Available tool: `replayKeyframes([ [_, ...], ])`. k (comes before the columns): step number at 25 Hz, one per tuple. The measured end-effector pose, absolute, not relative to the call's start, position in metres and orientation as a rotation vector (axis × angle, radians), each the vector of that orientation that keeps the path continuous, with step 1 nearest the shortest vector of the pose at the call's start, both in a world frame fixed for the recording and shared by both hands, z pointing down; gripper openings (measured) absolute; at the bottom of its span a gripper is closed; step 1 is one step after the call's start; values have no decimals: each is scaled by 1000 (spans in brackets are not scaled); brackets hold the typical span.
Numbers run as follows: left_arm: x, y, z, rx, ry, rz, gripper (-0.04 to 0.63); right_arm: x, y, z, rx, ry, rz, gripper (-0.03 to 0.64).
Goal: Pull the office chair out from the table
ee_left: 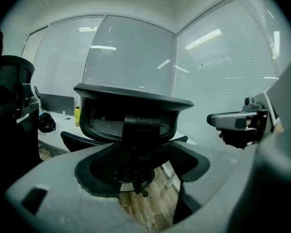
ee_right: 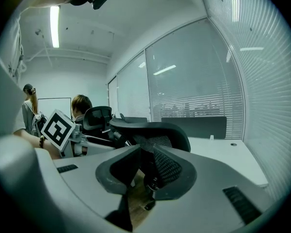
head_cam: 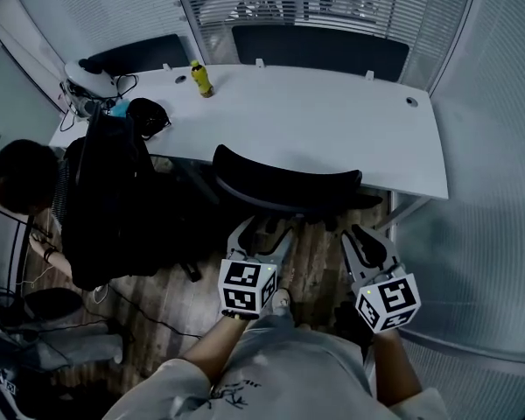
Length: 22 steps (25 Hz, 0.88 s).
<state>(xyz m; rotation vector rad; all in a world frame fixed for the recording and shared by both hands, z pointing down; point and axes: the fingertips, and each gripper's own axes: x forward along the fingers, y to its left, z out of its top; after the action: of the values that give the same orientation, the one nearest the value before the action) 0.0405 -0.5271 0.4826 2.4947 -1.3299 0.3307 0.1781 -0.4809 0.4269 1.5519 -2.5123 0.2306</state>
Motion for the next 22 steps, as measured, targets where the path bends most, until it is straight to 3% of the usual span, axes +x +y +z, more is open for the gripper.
replayKeyframes([
  [9,52,-556,486,2515,-1305,353,327,182,-508,421,1570,-2604,401,101],
  [22,59,-571,496,2556,-1247,405,328,169,-525,409,1513,-2587,289,158],
])
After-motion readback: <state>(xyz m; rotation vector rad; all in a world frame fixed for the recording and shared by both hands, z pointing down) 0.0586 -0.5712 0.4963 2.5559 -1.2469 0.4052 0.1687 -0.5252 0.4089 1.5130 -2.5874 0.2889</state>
